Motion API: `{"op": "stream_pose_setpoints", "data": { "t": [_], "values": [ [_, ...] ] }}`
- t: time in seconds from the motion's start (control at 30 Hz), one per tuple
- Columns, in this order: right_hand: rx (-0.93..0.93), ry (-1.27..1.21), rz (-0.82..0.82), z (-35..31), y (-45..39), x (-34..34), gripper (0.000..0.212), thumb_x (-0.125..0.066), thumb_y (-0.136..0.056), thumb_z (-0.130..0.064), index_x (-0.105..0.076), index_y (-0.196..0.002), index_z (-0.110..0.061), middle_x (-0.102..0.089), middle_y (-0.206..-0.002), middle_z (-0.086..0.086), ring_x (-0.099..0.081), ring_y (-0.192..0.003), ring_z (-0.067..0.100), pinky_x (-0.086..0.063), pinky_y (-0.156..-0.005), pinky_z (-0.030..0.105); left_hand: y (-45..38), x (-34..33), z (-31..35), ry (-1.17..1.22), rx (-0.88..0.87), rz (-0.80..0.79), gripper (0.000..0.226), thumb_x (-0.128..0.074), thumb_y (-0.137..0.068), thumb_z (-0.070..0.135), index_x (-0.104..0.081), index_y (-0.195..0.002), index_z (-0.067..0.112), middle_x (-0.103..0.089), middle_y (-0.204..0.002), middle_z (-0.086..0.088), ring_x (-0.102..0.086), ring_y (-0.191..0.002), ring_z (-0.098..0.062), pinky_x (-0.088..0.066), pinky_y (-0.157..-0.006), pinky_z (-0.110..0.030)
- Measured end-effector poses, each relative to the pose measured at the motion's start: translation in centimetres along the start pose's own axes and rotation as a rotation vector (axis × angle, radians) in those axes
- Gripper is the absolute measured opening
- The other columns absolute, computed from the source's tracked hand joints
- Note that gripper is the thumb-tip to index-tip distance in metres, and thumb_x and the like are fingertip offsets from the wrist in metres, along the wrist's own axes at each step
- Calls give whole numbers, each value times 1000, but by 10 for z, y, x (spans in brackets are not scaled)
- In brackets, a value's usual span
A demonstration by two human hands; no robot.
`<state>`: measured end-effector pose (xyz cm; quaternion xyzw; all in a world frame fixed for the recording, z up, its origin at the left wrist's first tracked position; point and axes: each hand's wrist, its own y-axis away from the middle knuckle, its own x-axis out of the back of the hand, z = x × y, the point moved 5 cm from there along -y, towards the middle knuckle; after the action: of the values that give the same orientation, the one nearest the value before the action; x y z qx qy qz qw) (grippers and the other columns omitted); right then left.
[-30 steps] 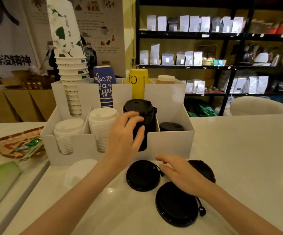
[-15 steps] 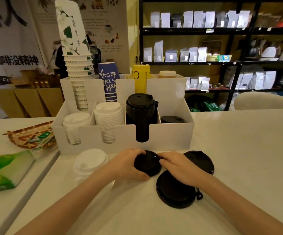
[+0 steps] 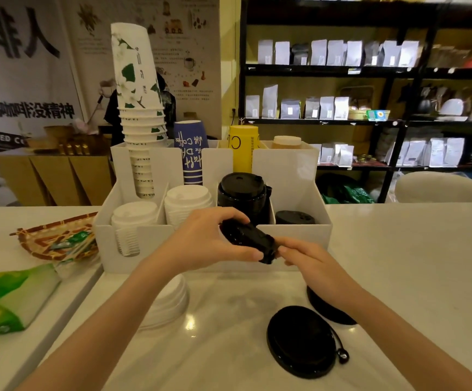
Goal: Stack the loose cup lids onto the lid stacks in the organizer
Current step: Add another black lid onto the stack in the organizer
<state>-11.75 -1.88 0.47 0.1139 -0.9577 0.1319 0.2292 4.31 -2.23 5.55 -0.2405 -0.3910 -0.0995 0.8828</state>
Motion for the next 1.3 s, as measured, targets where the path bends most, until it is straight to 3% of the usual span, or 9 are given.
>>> {"op": "stream_pose_setpoints", "data": {
  "t": [0.13, 0.27, 0.4, 0.57, 0.67, 0.77, 0.87, 1.13, 1.3],
  "values": [
    [87, -4, 84, -23, -14, 16, 30, -36, -94, -16, -56, -110, -31, -61, -97, -13, -51, -93, -4, -40, -77, 4, -15, 22, 12, 35, -65, 84, 49, -76, -58, 43, -59, -102, 33, -61, -97, 13, -55, -95, -3, -47, -81, -18],
    [161, 20, 173, -39, -34, 33, 31, -37, -93, -18, -58, -114, -27, -65, -103, -4, -54, -100, 7, -40, -78, 10, -31, 36, 13, 86, -107, 156, 48, -76, -59, 39, -58, -104, 33, -58, -98, 20, -54, -94, 1, -44, -75, -5],
    [232, -21, 265, -52, -55, 38, 31, -37, -93, -17, -51, -110, -38, -59, -97, -17, -50, -93, -4, -38, -76, 5, -50, 37, 6, 159, -108, 247, 51, -75, -61, 37, -56, -108, 32, -52, -100, 26, -50, -96, 6, -42, -74, -2],
    [202, -96, 363, -46, -76, 35, 34, -37, -94, -17, -45, -127, -20, -52, -114, -7, -46, -109, 8, -36, -75, 2, -69, 27, -9, 170, -77, 351, 62, -75, -62, 37, -49, -118, 28, -53, -112, 12, -46, -107, -4, -37, -78, -3],
    [171, -162, 310, -36, -84, 27, 33, -35, -94, -22, -46, -125, -20, -53, -112, -7, -46, -109, 7, -39, -75, 2, -74, 21, -19, 89, -47, 355, 66, -75, -64, 36, -46, -123, 24, -55, -120, 6, -44, -107, -4, -34, -76, 0],
    [177, -163, 286, -29, -90, 24, 35, -33, -95, -23, -45, -128, -19, -53, -118, -5, -47, -107, 3, -37, -81, 0, -77, 17, -28, 46, -9, 330, 65, -74, -66, 37, -47, -123, 20, -56, -124, 0, -45, -107, -8, -35, -85, -16],
    [171, -133, 258, -21, -94, 21, 37, -34, -95, -27, -44, -130, -22, -52, -128, -3, -45, -117, 7, -37, -99, 18, -79, 13, -32, 36, 16, 299, 61, -71, -68, 38, -48, -121, 19, -56, -122, -1, -45, -104, -8, -36, -83, -19],
    [186, 67, 293, -17, -93, 18, 44, -37, -88, -39, -45, -129, -23, -57, -125, 1, -48, -117, 14, -41, -103, 38, -83, 10, -39, 21, 32, 184, 61, -70, -71, 35, -45, -125, 22, -50, -128, 0, -43, -111, -9, -35, -88, -19],
    [201, 302, 352, -15, -88, 13, 47, -40, -92, -31, -32, -137, -22, -46, -137, 1, -39, -125, 16, -30, -105, 31, -82, 9, -38, 61, 52, 145, 62, -68, -73, 30, -43, -128, 20, -48, -131, -2, -44, -117, -13, -37, -93, -22]
  ]
}}
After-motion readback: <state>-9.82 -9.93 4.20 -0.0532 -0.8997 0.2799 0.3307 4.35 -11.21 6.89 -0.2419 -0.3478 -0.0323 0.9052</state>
